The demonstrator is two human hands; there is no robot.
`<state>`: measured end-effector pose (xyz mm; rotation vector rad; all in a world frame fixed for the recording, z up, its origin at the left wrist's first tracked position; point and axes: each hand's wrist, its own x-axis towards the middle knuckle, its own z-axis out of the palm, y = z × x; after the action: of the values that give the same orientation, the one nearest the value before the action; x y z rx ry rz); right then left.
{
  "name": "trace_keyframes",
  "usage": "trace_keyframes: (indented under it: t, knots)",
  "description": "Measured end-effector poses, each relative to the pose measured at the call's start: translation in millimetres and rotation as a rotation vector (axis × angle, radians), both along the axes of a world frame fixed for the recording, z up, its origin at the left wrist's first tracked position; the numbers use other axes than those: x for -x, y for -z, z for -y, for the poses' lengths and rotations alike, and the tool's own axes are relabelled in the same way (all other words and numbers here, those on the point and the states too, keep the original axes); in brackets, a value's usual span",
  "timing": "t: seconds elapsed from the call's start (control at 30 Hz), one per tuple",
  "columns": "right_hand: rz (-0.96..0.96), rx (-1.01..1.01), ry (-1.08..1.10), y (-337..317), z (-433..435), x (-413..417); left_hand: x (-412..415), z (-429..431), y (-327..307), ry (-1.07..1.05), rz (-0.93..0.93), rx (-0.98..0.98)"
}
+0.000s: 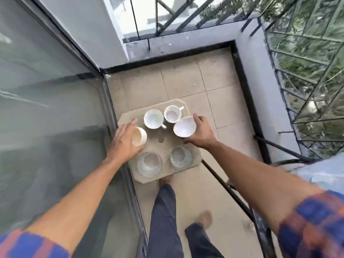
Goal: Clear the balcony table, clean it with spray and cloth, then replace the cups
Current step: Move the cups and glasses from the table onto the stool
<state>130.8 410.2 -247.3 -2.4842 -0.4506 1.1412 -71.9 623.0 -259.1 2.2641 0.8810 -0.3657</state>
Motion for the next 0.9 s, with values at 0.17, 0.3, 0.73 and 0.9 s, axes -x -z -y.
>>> trace_keyframes:
  t: [0.17,0.3,0.73,0.9]
  knots:
    - [0.048,-0.117,-0.166,13.5,16.3,0.7,2.4,-2.1,21.7,0.19,0.006,-0.033]
    - [0.126,-0.129,-0.311,21.3,19.0,1.1,5.1,2.5,26.9,0.233,0.002,-0.081]
    - [0.177,-0.081,-0.475,36.4,7.3,6.4,10.1,-7.1,35.9,0.228,-0.026,-0.058]
    - [0.204,-0.117,-0.469,44.8,8.1,9.7,14.0,-13.6,38.7,0.251,-0.022,-0.019]
